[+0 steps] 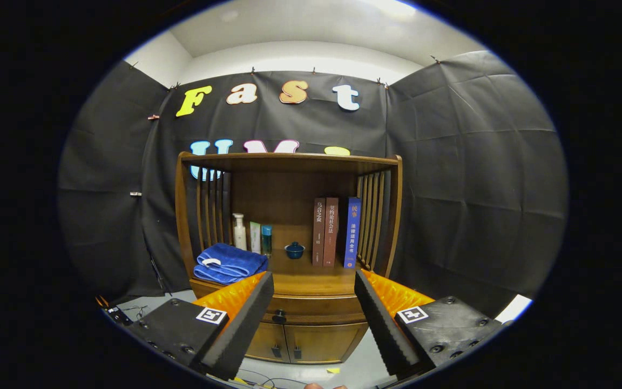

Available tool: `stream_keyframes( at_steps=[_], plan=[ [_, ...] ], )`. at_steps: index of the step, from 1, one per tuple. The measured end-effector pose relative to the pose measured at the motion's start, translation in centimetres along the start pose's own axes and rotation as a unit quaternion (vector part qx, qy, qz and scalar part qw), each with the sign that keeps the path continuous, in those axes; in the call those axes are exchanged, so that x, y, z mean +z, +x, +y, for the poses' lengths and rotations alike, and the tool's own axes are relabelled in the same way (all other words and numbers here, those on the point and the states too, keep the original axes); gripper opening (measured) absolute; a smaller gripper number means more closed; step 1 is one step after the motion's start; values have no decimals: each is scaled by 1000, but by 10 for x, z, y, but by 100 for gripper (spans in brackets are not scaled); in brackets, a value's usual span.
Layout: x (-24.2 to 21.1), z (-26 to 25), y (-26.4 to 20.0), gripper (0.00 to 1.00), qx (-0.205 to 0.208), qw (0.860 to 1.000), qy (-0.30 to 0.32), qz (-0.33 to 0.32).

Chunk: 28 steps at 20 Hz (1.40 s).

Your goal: Pull open the drawer, take out the items inside it, and place them on the countertop above the cabinet.

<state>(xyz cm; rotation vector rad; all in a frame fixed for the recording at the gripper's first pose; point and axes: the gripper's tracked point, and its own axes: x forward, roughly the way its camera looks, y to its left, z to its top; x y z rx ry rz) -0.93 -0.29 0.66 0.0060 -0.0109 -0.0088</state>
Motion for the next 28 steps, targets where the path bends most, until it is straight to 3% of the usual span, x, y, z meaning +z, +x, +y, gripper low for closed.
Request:
stream_keyframes(
  at_steps=[16,28],
  plan=[
    [-20,10,14,99,5,999,-2,-35],
    [-173,66,105,99,19,1000,-23,4]
  ],
)
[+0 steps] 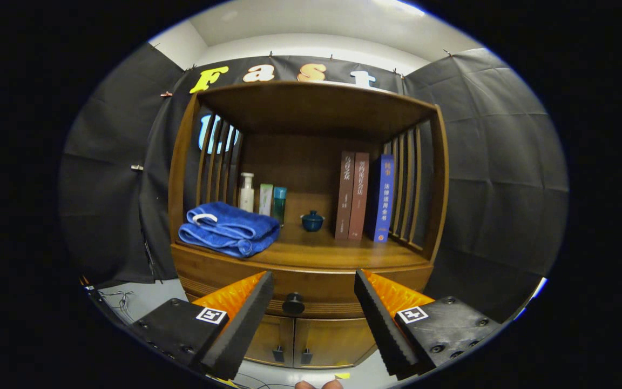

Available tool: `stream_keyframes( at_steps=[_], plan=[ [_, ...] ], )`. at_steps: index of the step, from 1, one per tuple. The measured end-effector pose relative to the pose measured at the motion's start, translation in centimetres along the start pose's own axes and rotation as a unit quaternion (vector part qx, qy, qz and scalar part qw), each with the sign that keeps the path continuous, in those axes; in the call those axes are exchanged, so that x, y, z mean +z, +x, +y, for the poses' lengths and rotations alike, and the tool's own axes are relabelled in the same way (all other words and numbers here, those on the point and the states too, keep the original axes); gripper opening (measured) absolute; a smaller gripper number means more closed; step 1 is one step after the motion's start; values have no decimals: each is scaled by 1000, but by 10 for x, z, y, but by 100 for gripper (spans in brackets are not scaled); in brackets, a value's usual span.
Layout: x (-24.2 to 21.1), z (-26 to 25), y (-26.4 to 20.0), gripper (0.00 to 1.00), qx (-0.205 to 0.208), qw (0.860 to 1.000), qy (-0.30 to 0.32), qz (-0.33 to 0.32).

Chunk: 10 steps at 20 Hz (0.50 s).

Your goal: Pull open the drawer, take out the items inside it, and place them on the countertop above the cabinet.

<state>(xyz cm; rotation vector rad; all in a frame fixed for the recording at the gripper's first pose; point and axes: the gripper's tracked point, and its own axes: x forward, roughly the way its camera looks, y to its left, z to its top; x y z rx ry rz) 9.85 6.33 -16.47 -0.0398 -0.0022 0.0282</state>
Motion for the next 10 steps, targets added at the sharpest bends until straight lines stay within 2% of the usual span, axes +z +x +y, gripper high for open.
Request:
stream_keyframes(
  at_steps=[7,10],
  plan=[
    [-75,18,68,99,2,998,33,50],
    [-95,23,88,92,1,997,37,65]
  ],
)
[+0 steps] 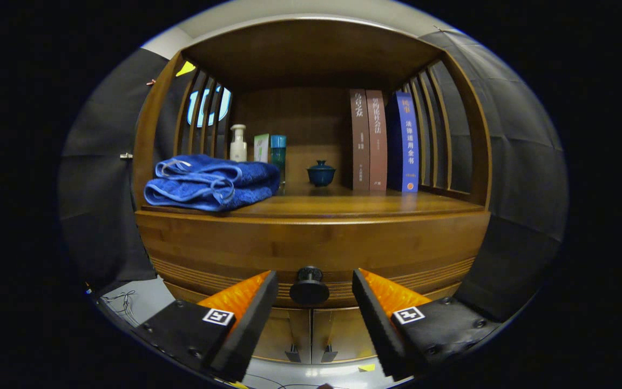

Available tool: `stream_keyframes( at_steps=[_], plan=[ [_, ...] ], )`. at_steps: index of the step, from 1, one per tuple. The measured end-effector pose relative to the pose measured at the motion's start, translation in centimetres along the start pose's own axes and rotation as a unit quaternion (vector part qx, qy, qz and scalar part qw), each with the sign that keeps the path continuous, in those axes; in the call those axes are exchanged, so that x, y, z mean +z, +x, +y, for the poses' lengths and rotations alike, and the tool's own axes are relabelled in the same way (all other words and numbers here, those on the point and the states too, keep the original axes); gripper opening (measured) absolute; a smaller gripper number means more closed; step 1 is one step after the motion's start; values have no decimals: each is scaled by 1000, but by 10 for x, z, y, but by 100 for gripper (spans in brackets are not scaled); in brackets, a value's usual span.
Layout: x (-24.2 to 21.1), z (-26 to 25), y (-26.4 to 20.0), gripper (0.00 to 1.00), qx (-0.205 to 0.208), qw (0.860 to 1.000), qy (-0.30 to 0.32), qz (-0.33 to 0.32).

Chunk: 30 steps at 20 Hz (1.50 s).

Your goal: Pull open the drawer, take out the items inside it, and place them on the countertop above the cabinet.

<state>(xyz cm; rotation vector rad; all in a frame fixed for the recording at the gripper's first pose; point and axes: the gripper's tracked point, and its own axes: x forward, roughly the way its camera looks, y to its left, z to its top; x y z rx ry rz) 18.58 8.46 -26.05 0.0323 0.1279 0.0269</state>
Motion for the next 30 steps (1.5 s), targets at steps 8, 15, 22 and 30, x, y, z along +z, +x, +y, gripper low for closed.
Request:
stream_keyframes(
  at_steps=[8,15,22,30],
  plan=[
    [-18,4,18,43,9,999,30,30],
    [-19,0,-26,35,2,999,34,28],
    [-28,-4,-92,35,12,998,34,42],
    [-38,-7,-141,35,13,998,49,47]
  ],
)
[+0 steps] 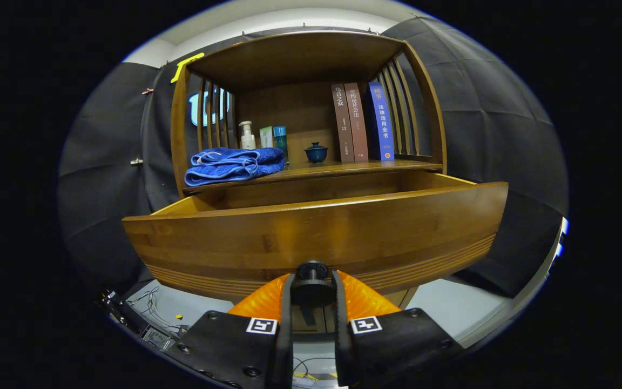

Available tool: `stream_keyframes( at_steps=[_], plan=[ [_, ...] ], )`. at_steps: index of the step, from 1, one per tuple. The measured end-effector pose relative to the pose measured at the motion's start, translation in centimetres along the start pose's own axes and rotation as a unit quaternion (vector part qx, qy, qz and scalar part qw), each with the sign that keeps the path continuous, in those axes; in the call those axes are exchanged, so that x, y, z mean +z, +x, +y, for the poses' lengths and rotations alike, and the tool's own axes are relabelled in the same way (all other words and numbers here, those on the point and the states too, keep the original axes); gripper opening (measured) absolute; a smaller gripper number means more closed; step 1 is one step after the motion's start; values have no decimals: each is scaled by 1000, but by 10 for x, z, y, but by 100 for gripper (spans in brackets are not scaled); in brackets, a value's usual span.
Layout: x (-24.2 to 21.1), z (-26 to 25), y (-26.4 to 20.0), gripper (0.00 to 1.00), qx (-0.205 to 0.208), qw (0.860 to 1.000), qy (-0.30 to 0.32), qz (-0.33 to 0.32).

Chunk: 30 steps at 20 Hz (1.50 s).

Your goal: Pull open the drawer, take out the items inside it, and place them on the countertop above the cabinet.

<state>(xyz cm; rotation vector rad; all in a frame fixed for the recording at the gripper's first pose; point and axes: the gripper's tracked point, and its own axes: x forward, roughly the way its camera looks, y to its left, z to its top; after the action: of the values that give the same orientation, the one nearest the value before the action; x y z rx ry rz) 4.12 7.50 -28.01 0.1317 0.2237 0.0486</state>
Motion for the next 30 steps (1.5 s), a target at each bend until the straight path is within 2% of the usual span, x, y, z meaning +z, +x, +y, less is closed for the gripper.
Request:
stream_keyframes(
  at_steps=[11,14,19,24,27,30],
  plan=[
    [-12,-2,-16,36,4,1000,-5,4],
    [-11,-4,-19,47,9,1000,7,3],
    [10,-11,-37,99,8,1000,14,21],
    [72,-18,-58,99,-3,999,-9,40],
    [114,-15,-45,99,-6,999,-14,42],
    [130,-14,-11,99,-20,997,-8,71]
  ],
)
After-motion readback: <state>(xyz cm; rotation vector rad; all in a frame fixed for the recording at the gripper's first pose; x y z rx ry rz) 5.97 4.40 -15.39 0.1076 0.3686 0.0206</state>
